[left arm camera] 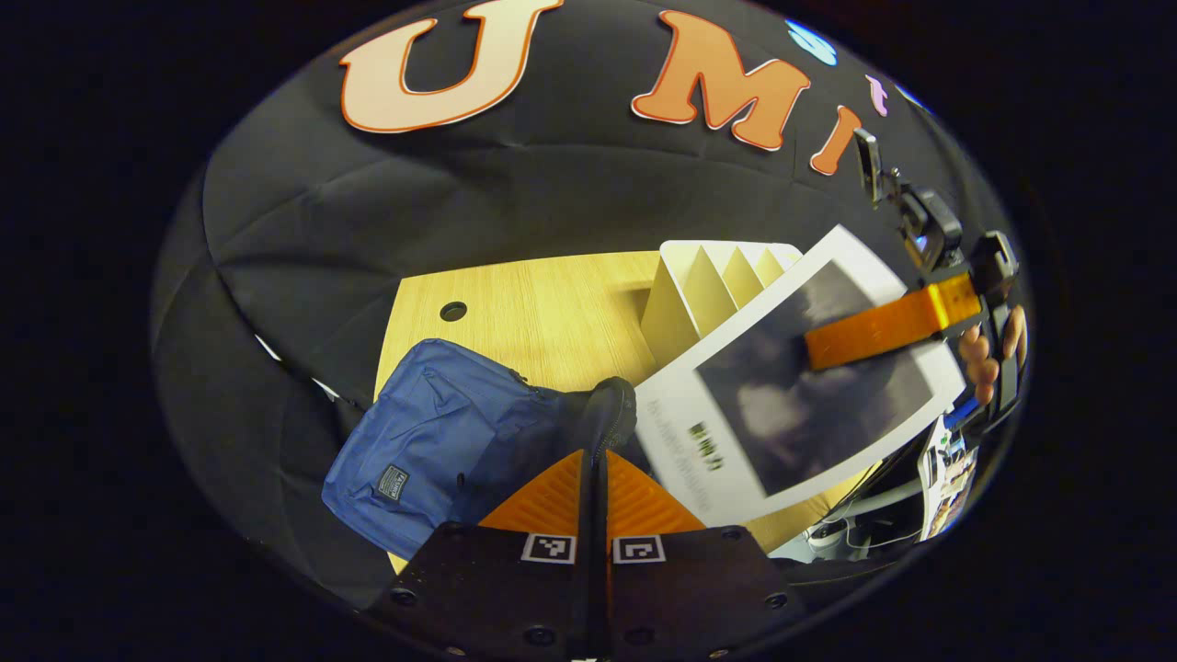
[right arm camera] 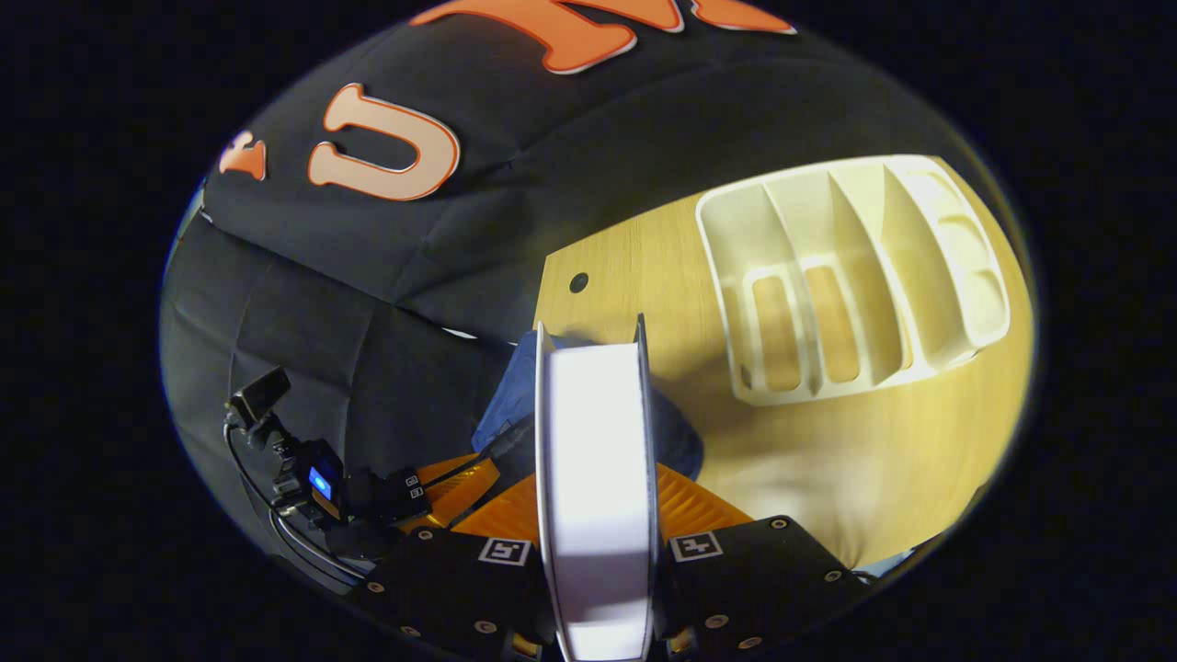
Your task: Open the schoolbag, grab two books from the bookshelf and put them into the schoolbag.
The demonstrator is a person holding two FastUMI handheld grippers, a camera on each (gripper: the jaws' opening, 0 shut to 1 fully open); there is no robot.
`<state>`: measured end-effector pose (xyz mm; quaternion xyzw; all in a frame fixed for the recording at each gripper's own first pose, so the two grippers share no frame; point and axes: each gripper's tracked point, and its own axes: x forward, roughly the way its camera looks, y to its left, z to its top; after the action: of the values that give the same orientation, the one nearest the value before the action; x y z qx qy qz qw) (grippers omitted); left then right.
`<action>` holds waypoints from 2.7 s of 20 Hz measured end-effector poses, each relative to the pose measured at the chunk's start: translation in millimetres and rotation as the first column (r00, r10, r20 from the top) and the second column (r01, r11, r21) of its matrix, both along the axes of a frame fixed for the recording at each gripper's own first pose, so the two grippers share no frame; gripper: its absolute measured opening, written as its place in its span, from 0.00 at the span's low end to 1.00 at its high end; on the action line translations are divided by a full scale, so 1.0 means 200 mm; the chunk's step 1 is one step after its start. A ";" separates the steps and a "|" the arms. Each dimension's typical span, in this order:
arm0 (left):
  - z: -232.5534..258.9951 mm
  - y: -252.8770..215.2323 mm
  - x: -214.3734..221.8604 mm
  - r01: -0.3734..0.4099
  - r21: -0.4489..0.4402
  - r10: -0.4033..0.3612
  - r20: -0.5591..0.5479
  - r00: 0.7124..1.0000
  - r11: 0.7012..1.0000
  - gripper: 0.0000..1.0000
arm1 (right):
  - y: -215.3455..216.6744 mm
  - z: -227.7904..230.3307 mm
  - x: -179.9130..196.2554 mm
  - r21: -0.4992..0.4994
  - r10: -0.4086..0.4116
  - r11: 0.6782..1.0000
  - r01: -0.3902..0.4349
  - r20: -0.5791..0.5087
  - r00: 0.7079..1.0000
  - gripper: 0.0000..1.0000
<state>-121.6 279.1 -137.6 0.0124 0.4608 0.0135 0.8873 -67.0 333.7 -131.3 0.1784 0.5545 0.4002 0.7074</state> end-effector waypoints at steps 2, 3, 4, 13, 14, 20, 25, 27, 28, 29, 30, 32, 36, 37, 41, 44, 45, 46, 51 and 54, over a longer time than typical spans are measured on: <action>0.00 0.00 -0.01 0.012 0.004 -0.012 -0.013 1.000 1.000 0.01 | 0.04 -0.09 -0.04 0.021 -0.046 0.999 0.047 -0.040 0.998 0.40; 0.00 0.00 -0.01 0.019 0.009 -0.019 -0.018 1.000 1.000 0.01 | 0.05 -0.12 -0.04 0.031 -0.077 0.996 0.079 -0.053 0.996 0.40; 0.00 0.00 -0.02 0.027 0.015 -0.026 -0.023 0.999 1.000 0.01 | 0.07 -0.14 -0.05 0.040 -0.110 0.993 0.113 -0.061 0.992 0.40; -0.02 -0.06 0.01 0.103 0.037 -0.102 -0.049 0.994 0.994 0.01 | 0.34 -0.43 -0.15 0.162 -0.343 0.907 0.389 -0.250 0.905 0.40; -0.03 -0.07 0.01 0.111 0.036 -0.109 -0.056 0.992 0.993 0.01 | 0.38 -0.47 -0.17 0.168 -0.347 0.900 0.401 -0.278 0.895 0.40; -0.01 -0.10 0.00 0.139 0.033 -0.137 -0.066 0.988 0.990 0.01 | 0.57 -0.53 -0.22 0.234 -0.320 0.890 0.391 -0.288 0.902 0.41; 0.07 -0.08 0.00 0.126 0.038 -0.124 -0.044 0.991 0.991 0.01 | 0.73 -0.64 -0.35 0.252 -0.256 0.903 0.347 -0.334 0.907 0.40; 0.10 -0.06 0.00 0.127 0.059 -0.125 -0.039 0.991 0.990 0.01 | 0.76 -0.64 -0.37 0.261 -0.243 0.906 0.333 -0.324 0.914 0.41; 0.11 -0.06 -0.01 0.124 0.055 -0.122 -0.041 0.992 0.991 0.01 | 0.78 -0.65 -0.38 0.264 -0.234 0.908 0.326 -0.325 0.916 0.41; 0.11 -0.07 -0.01 0.126 0.054 -0.124 -0.041 0.991 0.991 0.01 | 0.80 -0.65 -0.38 0.268 -0.232 0.907 0.325 -0.327 0.916 0.41; 0.11 -0.07 -0.01 0.125 0.053 -0.123 -0.042 0.992 0.991 0.01 | 0.83 -0.65 -0.38 0.271 -0.231 0.906 0.325 -0.326 0.917 0.41; 0.11 -0.08 -0.01 0.132 0.059 -0.130 -0.043 0.991 0.989 0.01 | 0.87 -0.67 -0.37 0.277 -0.230 0.904 0.324 -0.324 0.918 0.41; 0.10 -0.09 0.00 0.137 0.058 -0.134 -0.043 0.990 0.989 0.00 | 0.96 -0.69 -0.37 0.278 -0.215 0.906 0.318 -0.344 0.914 0.41; 0.11 -0.08 0.00 0.132 0.051 -0.130 -0.036 0.991 0.990 0.00 | 0.97 -0.68 -0.39 0.264 -0.202 0.915 0.304 -0.352 0.914 0.41; 0.16 -0.01 0.04 0.099 0.066 -0.099 -0.002 0.995 0.993 0.01 | 0.90 -0.71 -0.43 0.097 -0.198 0.964 0.246 -0.353 0.914 0.56; 0.17 0.02 0.04 0.084 0.068 -0.085 0.016 0.996 0.994 0.01 | 0.78 -0.65 -0.48 0.012 -0.134 0.989 0.146 -0.337 0.932 0.70; 0.16 0.01 0.04 0.077 0.057 -0.079 0.018 0.997 0.995 0.01 | 0.74 -0.63 -0.47 -0.010 -0.122 0.992 0.125 -0.312 0.942 0.69; 0.16 0.01 0.04 0.071 0.048 -0.072 0.024 0.997 0.996 0.01 | 0.70 -0.63 -0.47 -0.033 -0.105 0.994 0.100 -0.282 0.954 0.67; 0.14 0.01 0.05 0.041 0.043 -0.043 0.034 0.999 0.998 0.01 | 0.50 -0.57 -0.45 -0.100 -0.039 0.995 0.019 -0.197 0.980 0.63; 0.10 0.00 0.03 0.020 0.032 -0.021 0.032 0.999 0.999 0.01 | 0.43 -0.53 -0.41 -0.067 -0.026 0.998 0.014 -0.186 0.982 0.62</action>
<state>-115.1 278.5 -118.4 0.0309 0.4460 0.0118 0.8944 -148.3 419.4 -237.2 0.1973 0.6294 0.3562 0.6619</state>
